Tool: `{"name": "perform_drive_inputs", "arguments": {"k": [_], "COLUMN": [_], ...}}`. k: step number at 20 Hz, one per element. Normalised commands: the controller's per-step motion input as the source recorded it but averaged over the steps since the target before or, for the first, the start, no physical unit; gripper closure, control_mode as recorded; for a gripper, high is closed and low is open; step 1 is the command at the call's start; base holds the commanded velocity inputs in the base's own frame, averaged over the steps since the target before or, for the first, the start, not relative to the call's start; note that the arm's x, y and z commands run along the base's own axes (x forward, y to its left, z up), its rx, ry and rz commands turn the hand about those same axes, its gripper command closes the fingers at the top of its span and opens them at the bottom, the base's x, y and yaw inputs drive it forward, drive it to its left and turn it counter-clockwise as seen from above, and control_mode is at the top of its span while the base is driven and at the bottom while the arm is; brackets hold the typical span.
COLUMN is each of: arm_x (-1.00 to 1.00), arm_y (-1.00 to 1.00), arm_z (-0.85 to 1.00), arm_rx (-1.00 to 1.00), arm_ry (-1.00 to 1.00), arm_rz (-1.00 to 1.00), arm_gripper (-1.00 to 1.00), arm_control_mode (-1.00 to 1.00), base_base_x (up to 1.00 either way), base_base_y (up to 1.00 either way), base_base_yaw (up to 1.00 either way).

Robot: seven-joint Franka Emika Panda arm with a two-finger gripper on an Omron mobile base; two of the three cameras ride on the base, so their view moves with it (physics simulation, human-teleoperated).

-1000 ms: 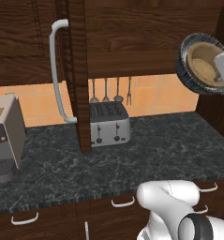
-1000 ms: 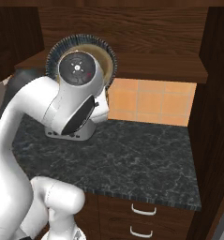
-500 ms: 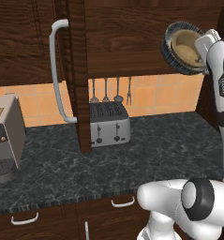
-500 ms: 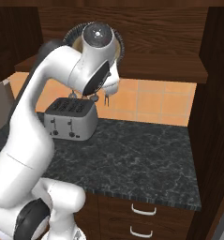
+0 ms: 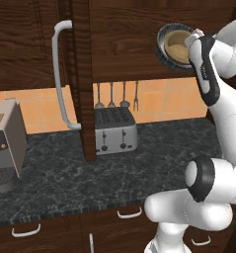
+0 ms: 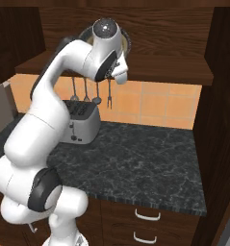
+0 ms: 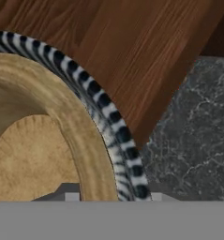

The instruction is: Pick up the bowls on the counter and stack them on top of one another in the open cabinet. Place the smaller bowl on top of the larger bowl.

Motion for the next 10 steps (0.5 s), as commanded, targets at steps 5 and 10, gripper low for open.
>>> {"name": "perform_drive_inputs", "arguments": {"k": [5, 10], "arm_x": [1.0, 1.0], "arm_y": [0.0, 0.0], "arm_z": [0.0, -0.01], "arm_rx": [-0.05, -0.05], "arm_ry": [0.02, 0.0], "arm_rz": [-0.04, -0.02], "arm_gripper": [1.0, -1.0], "arm_control_mode": [-1.0, -1.0], "base_base_x": [0.0, 0.0], "base_base_y": [0.0, 0.0], "base_base_yaw": [0.0, 0.0]}}
